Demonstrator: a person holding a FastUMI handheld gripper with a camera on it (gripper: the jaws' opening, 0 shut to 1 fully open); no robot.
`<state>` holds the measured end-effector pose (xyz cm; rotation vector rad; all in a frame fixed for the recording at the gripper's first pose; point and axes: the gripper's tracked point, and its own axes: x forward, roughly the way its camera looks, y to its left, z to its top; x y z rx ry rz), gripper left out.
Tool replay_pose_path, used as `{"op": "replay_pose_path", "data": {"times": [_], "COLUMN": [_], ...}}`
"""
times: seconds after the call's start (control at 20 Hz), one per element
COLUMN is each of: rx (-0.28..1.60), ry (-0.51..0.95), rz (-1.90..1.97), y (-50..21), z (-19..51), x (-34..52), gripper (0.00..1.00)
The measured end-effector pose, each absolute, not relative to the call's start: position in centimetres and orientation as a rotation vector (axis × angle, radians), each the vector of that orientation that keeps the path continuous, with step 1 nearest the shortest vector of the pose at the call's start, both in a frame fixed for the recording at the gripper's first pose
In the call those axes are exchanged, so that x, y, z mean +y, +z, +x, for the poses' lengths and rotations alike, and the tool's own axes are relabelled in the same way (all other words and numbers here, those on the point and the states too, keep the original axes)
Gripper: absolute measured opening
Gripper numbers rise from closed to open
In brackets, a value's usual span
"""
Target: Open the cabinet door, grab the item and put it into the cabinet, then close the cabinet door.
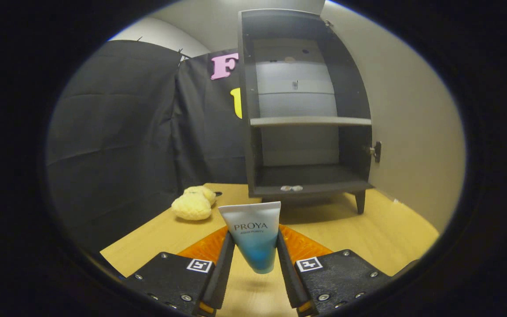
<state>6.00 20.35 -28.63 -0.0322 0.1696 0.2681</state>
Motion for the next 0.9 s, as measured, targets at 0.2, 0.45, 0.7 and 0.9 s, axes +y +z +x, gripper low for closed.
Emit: {"op": "replay_pose_path", "data": {"times": [0.2, 0.45, 0.7, 0.9], "rx": [0.091, 0.016, -0.039, -0.067], "ry": [0.260, 0.218, 0.225, 0.197], "rz": [-0.073, -0.064, -0.030, -0.022], "y": [-21.6, -12.0, -4.6, -1.6], "z": [10.2, 16.0, 22.2, 28.8], "x": [19.2, 17.9, 17.6, 16.2], "gripper": [0.55, 0.55, 0.55, 0.54]}}
